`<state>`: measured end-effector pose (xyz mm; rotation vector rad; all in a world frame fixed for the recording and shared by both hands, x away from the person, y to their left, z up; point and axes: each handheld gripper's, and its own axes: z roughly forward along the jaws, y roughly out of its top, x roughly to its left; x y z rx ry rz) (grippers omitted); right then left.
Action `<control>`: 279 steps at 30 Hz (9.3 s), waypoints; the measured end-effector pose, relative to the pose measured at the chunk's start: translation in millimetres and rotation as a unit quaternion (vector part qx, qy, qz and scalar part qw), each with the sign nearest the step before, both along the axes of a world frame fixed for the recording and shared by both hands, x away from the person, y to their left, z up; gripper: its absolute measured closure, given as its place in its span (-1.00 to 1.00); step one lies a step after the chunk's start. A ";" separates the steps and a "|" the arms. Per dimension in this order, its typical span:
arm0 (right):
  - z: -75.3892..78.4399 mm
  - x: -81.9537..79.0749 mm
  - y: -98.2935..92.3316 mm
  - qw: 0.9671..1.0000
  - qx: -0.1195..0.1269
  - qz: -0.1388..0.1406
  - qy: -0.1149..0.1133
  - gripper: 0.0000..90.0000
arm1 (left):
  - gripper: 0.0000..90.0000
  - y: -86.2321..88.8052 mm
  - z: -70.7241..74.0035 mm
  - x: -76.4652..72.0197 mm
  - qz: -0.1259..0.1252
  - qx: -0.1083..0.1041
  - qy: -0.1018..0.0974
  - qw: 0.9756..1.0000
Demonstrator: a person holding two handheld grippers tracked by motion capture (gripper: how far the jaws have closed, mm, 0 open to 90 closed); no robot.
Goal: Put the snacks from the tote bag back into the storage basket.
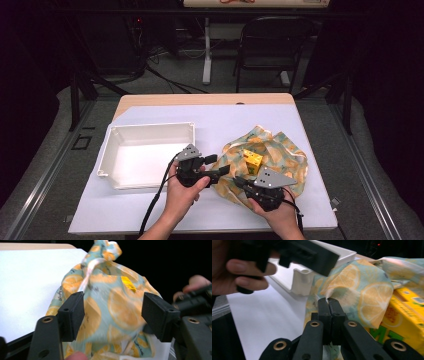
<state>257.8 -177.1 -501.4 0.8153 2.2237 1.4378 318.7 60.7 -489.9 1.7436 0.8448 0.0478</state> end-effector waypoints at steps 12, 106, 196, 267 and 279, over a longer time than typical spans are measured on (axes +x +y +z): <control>0.7 -5.6 -5.0 0.999 0.010 0.046 0.007 0.64 | 0.98 -7.8 -12.9 4.4 -0.021 0.055 0.053 0.997; -50.3 68.5 -107.4 0.967 -0.010 -0.212 0.142 0.56 | 0.63 -27.3 -62.2 -2.6 0.074 0.149 0.028 0.986; 1.5 86.2 -44.0 0.998 -0.021 -0.001 0.066 0.14 | -1.00 67.0 -26.0 -24.4 0.029 0.050 -0.063 0.996; 44.2 35.3 48.8 0.995 0.048 0.004 0.092 0.13 | -0.77 -7.6 -30.0 -51.3 0.063 0.100 -0.140 0.983; 40.0 31.1 58.4 0.995 0.042 0.003 0.093 0.13 | -0.57 -7.7 -30.7 -50.8 0.077 0.104 -0.133 0.983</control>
